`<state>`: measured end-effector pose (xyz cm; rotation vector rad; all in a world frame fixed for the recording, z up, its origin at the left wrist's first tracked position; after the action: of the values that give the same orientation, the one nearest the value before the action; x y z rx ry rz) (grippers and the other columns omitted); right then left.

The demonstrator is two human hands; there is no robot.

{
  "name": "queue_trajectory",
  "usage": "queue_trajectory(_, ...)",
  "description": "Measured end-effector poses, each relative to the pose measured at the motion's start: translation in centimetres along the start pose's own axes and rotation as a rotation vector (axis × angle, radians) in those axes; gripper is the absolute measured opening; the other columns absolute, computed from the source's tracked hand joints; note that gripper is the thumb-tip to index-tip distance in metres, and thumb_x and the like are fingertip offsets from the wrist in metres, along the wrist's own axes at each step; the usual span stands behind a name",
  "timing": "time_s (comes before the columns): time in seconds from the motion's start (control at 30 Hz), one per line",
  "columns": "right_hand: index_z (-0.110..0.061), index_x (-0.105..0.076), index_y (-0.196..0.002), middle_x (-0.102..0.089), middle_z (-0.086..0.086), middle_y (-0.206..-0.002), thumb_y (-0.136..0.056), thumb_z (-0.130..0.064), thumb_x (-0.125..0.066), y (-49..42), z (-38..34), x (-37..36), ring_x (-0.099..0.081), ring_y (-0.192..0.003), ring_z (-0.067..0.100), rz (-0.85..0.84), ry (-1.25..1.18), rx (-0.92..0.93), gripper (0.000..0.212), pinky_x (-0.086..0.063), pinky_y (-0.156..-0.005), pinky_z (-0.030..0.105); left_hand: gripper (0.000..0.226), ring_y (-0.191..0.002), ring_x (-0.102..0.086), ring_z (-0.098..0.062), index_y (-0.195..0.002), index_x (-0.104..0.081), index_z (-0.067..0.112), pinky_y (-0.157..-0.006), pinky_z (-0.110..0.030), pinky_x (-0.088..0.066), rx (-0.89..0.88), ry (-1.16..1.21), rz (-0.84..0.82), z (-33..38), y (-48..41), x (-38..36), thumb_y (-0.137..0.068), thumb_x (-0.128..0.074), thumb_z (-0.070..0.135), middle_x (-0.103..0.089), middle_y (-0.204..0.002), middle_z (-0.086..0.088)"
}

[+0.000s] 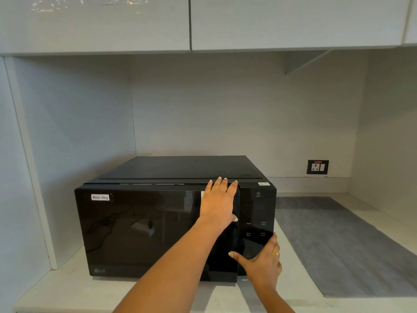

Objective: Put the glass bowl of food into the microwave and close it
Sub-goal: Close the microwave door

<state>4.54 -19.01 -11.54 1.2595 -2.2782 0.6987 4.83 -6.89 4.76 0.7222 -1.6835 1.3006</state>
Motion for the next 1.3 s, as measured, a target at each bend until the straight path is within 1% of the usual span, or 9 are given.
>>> queue_trajectory(0.1, -0.018, -0.001, -0.142, -0.026, 0.011, -0.15, -0.036, -0.077, -0.063, 0.1, -0.1, 0.1, -0.031, -0.135, 0.034, -0.005, -0.01, 0.011, 0.137, -0.034, -0.107, 0.055, 0.092, -0.145, -0.011, -0.027, -0.146, -0.013, 0.018, -0.117, -0.042, -0.006, 0.002, -0.003, 0.012, 0.1, 0.0, 0.0, -0.077, -0.07, 0.039, -0.019, -0.156, -0.011)
queue_trajectory(0.2, -0.017, -0.004, -0.142, -0.027, 0.011, -0.149, -0.043, -0.067, -0.075, -0.1, 0.0, 0.4, -0.031, -0.135, 0.035, 0.0, -0.016, 0.045, 0.132, -0.034, -0.107, 0.057, 0.093, -0.144, -0.015, -0.028, -0.146, -0.015, 0.017, -0.117, -0.042, -0.007, 0.004, -0.004, 0.025, 0.1, 0.1, -0.1, -0.076, -0.071, 0.039, -0.021, -0.155, -0.012)
queue_trajectory(0.33, -0.017, -0.006, -0.144, -0.026, 0.012, -0.15, -0.046, -0.06, -0.079, -0.5, -0.6, 1.1, -0.03, -0.136, 0.035, 0.04, -0.064, 0.117, 0.129, -0.031, -0.108, 0.057, 0.094, -0.143, -0.017, -0.029, -0.146, -0.015, 0.015, -0.117, -0.042, -0.008, 0.006, -0.017, 0.034, 0.2, 0.2, -0.2, -0.075, -0.072, 0.04, -0.022, -0.154, -0.013)
queue_trajectory(0.47, -0.017, -0.01, -0.143, -0.028, 0.012, -0.149, -0.046, -0.055, -0.083, -1.0, -2.4, 2.1, -0.029, -0.136, 0.034, 0.087, -0.195, 0.189, 0.127, -0.031, -0.108, 0.056, 0.096, -0.143, -0.017, -0.029, -0.146, -0.015, 0.015, -0.117, -0.042, -0.009, 0.01, -0.029, 0.041, 0.2, 0.2, -0.3, -0.074, -0.072, 0.04, -0.023, -0.154, -0.013)
queue_trajectory(0.6, -0.018, -0.008, -0.144, -0.025, 0.012, -0.151, -0.047, -0.051, -0.084, -1.4, -3.7, 2.8, -0.026, -0.138, 0.033, 0.118, -0.265, 0.216, 0.128, -0.03, -0.11, 0.055, 0.096, -0.143, -0.018, -0.029, -0.146, -0.014, 0.015, -0.117, -0.042, -0.009, 0.012, -0.03, 0.048, 0.2, 0.1, -0.5, -0.074, -0.073, 0.041, -0.024, -0.154, -0.013)
queue_trajectory(0.87, -0.017, -0.004, -0.145, -0.018, 0.012, -0.154, -0.045, -0.051, -0.085, -2.1, -5.1, 3.4, -0.019, -0.141, 0.033, 0.132, -0.284, 0.253, 0.133, -0.026, -0.112, 0.052, 0.095, -0.143, -0.019, -0.029, -0.145, -0.017, 0.015, -0.117, -0.042, -0.01, 0.005, -0.022, 0.065, 0.1, 0.0, -0.6, -0.073, -0.073, 0.041, -0.025, -0.153, -0.013)
queue_trajectory(1.03, -0.018, -0.004, -0.145, -0.02, 0.012, -0.153, -0.044, -0.05, -0.085, -2.3, -5.2, 3.3, -0.02, -0.14, 0.033, 0.149, -0.296, 0.245, 0.134, -0.027, -0.11, 0.051, 0.093, -0.143, -0.018, -0.029, -0.145, -0.017, 0.015, -0.117, -0.041, -0.01, 0.014, -0.016, 0.071, 0.1, -0.1, -0.6, -0.075, -0.072, 0.039, -0.025, -0.153, -0.013)
queue_trajectory(1.3, -0.018, -0.006, -0.145, -0.024, 0.013, -0.151, -0.043, -0.05, -0.085, -2.5, -5.3, 3.1, -0.023, -0.138, 0.035, 0.182, -0.28, 0.227, 0.133, -0.032, -0.106, 0.054, 0.09, -0.143, -0.017, -0.029, -0.145, -0.017, 0.014, -0.117, -0.041, -0.009, 0.022, -0.018, 0.068, 0.1, -0.3, -0.6, -0.076, -0.071, 0.037, -0.023, -0.154, -0.014)
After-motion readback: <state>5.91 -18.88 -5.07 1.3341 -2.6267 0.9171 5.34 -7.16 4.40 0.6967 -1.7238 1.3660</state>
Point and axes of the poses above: each hand's wrist, its own y-axis away from the middle knuckle, its own x-axis out of the back of the hand, z = x × y, the point moved 3 cm from there along -y, towards the middle knuckle
